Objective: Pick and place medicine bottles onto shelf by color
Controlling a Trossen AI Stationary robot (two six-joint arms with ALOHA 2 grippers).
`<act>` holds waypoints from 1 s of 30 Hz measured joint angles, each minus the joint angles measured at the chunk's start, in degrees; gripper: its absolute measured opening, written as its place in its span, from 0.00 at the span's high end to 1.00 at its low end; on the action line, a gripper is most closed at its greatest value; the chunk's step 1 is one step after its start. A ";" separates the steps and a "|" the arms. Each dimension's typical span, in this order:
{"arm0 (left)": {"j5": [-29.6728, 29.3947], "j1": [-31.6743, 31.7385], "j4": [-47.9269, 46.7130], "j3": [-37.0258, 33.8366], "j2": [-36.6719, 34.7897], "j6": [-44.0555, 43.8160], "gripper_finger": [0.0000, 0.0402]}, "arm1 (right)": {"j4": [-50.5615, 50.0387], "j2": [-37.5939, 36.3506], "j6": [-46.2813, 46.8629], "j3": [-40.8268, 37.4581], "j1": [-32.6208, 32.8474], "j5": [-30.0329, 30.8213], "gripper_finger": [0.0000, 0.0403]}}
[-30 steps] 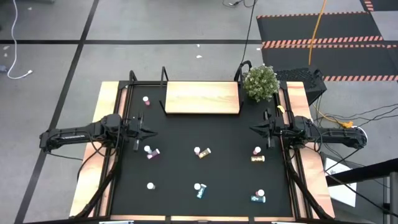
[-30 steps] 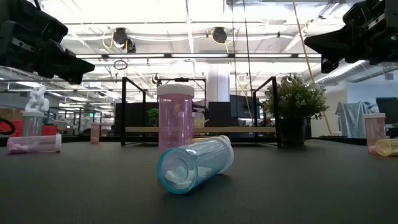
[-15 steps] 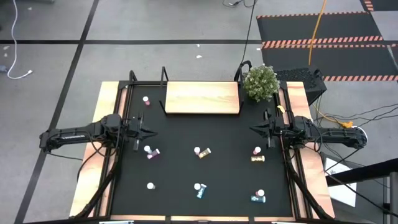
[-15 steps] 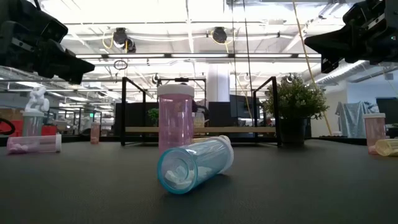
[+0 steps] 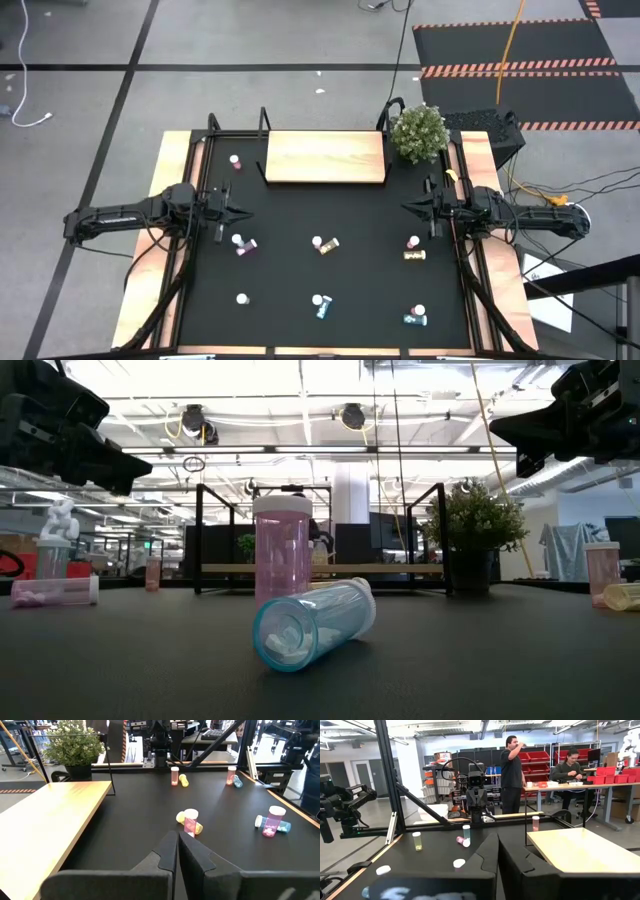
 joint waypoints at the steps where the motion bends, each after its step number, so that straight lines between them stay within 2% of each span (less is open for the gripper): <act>1: 0.00 0.02 0.00 0.01 0.01 0.00 0.95 | 0.00 0.00 -0.01 0.00 0.01 0.00 1.00; 24: 0.01 0.01 0.00 0.01 -0.01 0.00 0.95 | 0.13 0.01 0.00 0.00 0.00 0.07 1.00; 30: 0.01 0.00 0.00 -0.01 -0.01 0.00 0.95 | 4.84 0.01 1.36 -0.01 -0.01 1.36 1.00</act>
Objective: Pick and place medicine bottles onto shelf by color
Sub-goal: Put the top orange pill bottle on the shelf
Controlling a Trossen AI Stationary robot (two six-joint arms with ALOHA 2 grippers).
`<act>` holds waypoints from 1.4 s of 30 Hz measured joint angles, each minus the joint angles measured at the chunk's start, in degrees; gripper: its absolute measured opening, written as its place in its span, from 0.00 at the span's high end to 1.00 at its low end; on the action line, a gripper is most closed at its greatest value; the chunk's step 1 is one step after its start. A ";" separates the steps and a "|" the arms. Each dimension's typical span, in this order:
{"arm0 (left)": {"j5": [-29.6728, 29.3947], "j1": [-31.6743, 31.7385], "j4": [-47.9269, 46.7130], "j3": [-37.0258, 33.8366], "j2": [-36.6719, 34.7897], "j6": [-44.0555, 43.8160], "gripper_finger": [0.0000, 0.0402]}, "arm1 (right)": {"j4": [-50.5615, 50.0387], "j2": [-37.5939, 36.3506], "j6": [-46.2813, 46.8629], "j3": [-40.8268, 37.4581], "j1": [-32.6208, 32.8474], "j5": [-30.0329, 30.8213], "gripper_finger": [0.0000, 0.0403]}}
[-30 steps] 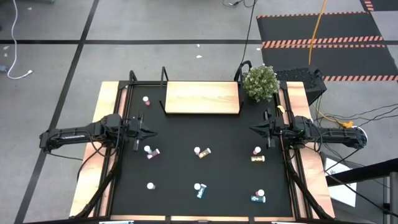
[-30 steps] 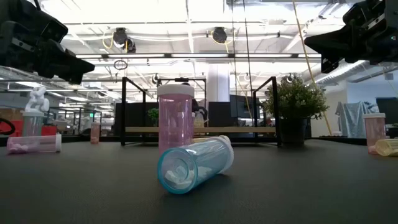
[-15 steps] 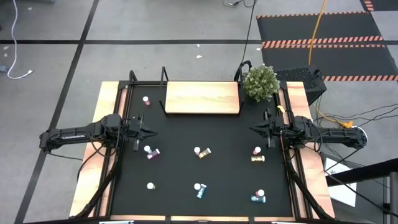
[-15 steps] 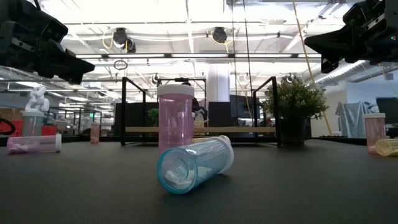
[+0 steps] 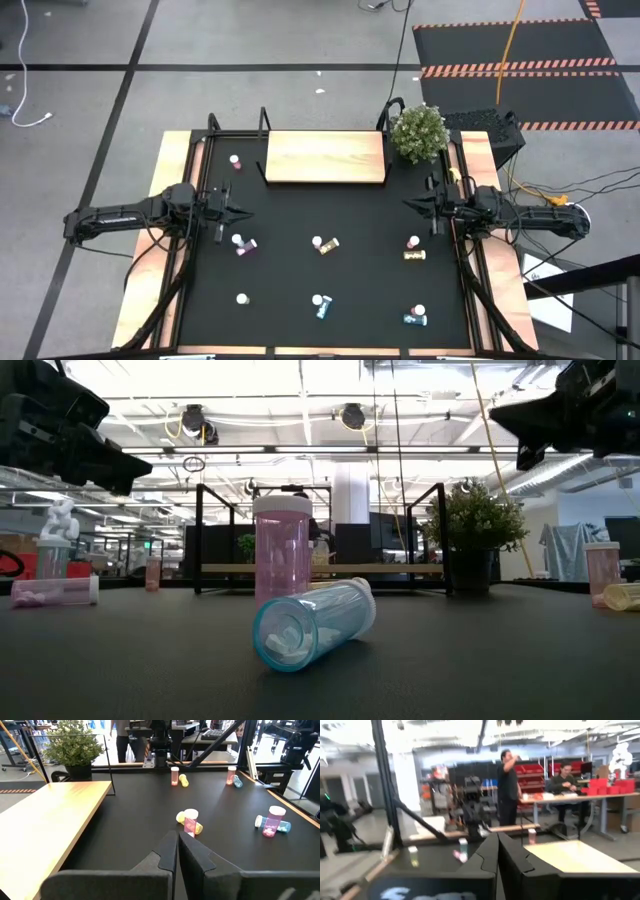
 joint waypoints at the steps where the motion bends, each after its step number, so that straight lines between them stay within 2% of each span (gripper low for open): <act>1: -0.02 0.02 -0.05 0.02 0.00 0.15 0.95 | 1.11 0.00 2.46 -0.02 0.08 -0.05 1.00; 4: -1.25 0.91 -1.00 0.02 -0.03 3.83 0.95 | 3.37 0.00 16.24 -0.02 0.10 0.37 1.00; 8: -6.92 3.48 0.62 0.09 0.11 9.80 0.95 | 4.64 0.00 33.51 -0.02 0.10 1.73 1.00; 13: -8.92 4.32 1.60 0.06 0.45 10.16 0.95 | 4.67 0.34 36.78 -0.02 0.10 2.16 1.00; 15: -8.95 4.32 1.18 0.04 0.51 10.18 0.95 | 5.04 0.35 37.56 -0.02 0.13 4.32 1.00; 19: -9.36 4.32 3.37 0.02 0.56 15.60 0.95 | 4.92 0.61 41.10 -0.02 0.10 17.59 1.00; 21: -8.34 4.05 8.21 0.00 0.53 8.81 0.95 | 5.07 0.84 43.95 0.01 0.06 22.60 1.00; 24: -5.63 3.43 17.07 0.02 0.48 -8.96 0.95 | 5.02 1.40 44.42 0.16 0.08 22.73 0.99; 26: -5.71 3.45 22.61 0.02 0.47 -16.19 0.95 | 4.75 2.06 45.00 0.60 0.08 22.66 0.97; 28: -5.69 3.43 26.84 0.02 0.48 -20.13 0.95 | 4.23 3.04 44.64 1.34 0.08 22.57 0.95; 32: -6.34 3.43 33.53 0.02 0.52 -22.27 0.95 | 4.70 6.37 43.30 4.42 0.08 22.15 0.91; 35: -8.80 3.45 36.46 0.32 0.70 -27.30 0.95 | 3.98 10.24 41.60 7.55 0.10 19.39 0.87; 38: -9.58 3.31 27.05 3.51 2.58 -30.83 0.95 | 0.00 14.46 38.44 12.88 0.10 18.28 0.84; 40: -12.17 3.27 14.11 8.25 5.43 -32.32 0.95 | -5.40 17.56 34.34 17.26 0.06 18.10 0.83; 42: -17.59 3.53 0.58 14.20 9.45 -33.66 0.95 | -11.08 20.92 29.55 22.12 0.02 18.16 0.81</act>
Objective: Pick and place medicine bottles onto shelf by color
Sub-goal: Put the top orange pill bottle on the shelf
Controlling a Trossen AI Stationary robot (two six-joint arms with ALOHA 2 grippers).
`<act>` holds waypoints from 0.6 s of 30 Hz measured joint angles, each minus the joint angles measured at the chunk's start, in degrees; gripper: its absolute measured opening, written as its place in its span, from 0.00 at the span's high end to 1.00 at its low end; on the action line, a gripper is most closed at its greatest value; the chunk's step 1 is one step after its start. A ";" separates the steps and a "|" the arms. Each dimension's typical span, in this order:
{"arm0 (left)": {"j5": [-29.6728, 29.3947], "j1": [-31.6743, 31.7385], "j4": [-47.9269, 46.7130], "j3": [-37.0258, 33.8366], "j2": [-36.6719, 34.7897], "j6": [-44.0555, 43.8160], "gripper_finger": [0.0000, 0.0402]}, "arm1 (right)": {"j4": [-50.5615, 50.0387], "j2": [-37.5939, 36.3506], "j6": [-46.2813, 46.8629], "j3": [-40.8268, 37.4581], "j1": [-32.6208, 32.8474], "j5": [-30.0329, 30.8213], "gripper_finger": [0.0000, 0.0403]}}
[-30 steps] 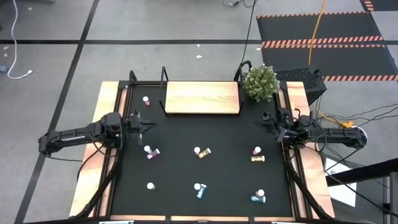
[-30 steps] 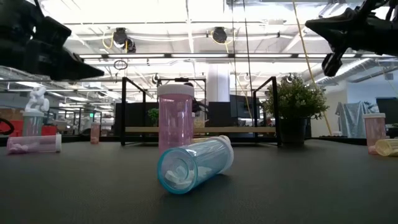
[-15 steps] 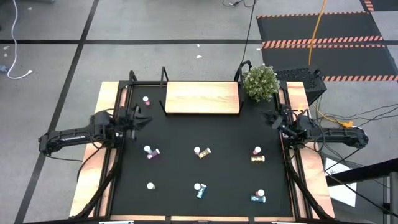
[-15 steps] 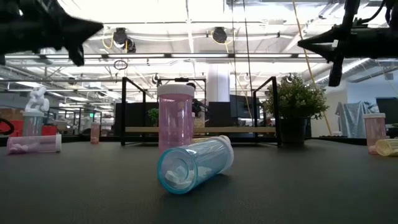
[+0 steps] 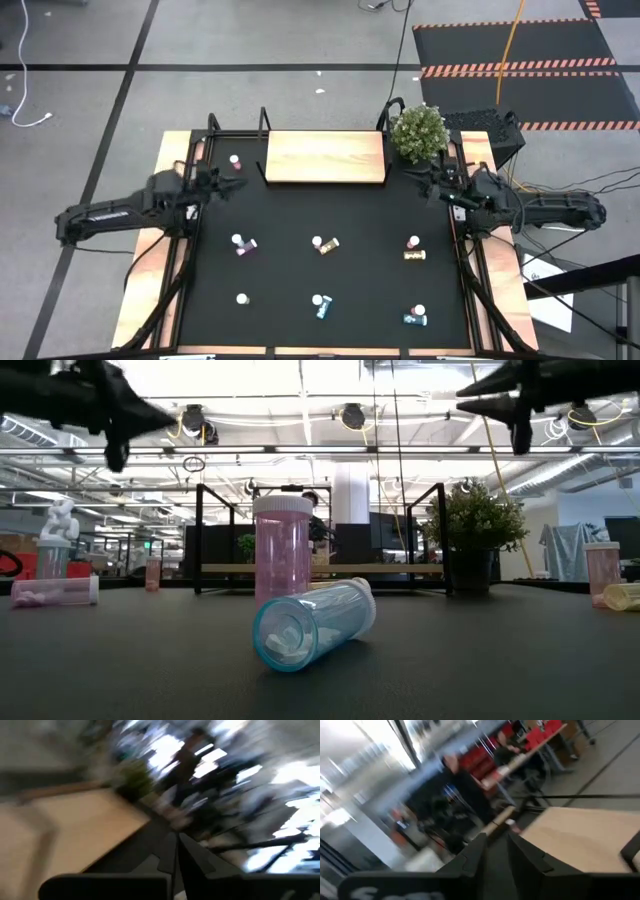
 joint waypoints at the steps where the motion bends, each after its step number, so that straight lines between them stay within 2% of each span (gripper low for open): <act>1: -2.84 0.20 -5.95 3.21 2.27 -0.69 0.95 | -2.76 1.49 -2.71 2.47 0.00 0.13 0.81; 5: -10.72 2.37 -22.68 15.90 11.82 -4.11 0.95 | -12.17 7.13 -10.47 11.24 -0.05 2.64 0.80; 7: -12.47 3.97 -29.04 21.77 16.28 -5.17 0.95 | -15.76 9.22 -11.84 14.82 -0.07 4.54 0.80; 12: -15.37 9.23 -45.86 33.36 24.17 -2.94 0.95 | -24.41 12.41 -10.61 21.13 -2.04 4.39 0.77; 18: -14.01 18.22 -50.06 37.89 30.54 -4.75 0.94 | -31.38 13.57 -6.71 24.79 -4.04 4.32 0.61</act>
